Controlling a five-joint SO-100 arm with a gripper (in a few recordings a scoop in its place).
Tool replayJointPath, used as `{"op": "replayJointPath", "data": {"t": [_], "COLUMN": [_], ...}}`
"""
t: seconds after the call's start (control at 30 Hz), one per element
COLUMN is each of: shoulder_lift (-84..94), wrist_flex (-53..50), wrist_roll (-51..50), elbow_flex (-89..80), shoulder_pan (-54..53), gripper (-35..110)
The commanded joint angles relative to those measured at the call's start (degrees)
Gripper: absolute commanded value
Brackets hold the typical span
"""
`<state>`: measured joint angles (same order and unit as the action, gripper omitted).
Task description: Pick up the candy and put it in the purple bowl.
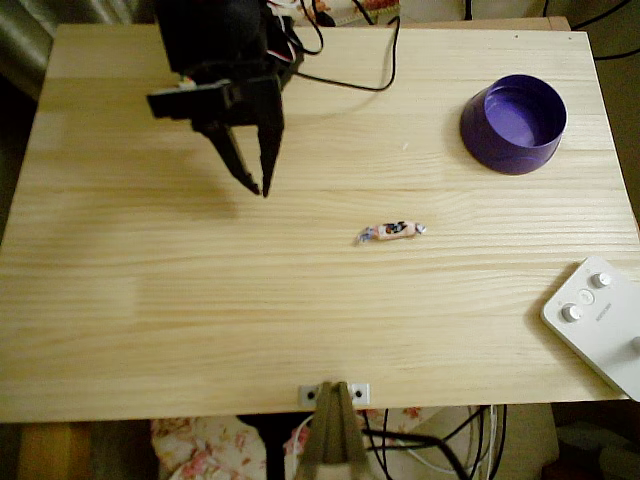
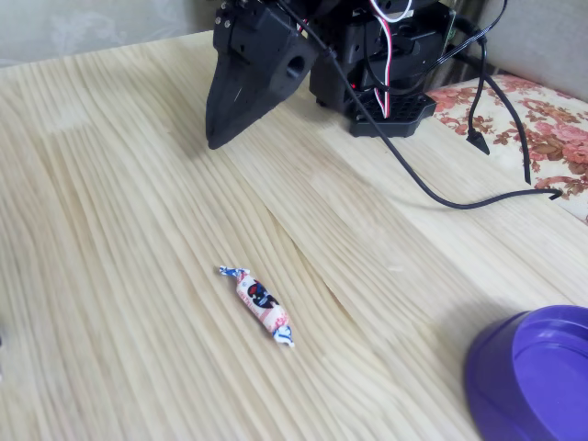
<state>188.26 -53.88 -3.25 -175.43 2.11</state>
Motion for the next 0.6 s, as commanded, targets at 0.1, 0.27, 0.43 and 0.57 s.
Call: {"op": "replayJointPath", "data": {"t": [0.1,0.27,0.43,0.57], "shoulder_lift": [0.79,0.79,0.79,0.79], "wrist_flex": [-1.76,-1.76,-1.76,-1.67], "wrist_roll": [0.62,-0.09,-0.44,-0.35], "elbow_flex": [1.58,1.58,1.58,1.49], "shoulder_pan": [0.35,-0.26,-0.62,-0.62], "gripper": [0,0,0,0]}}
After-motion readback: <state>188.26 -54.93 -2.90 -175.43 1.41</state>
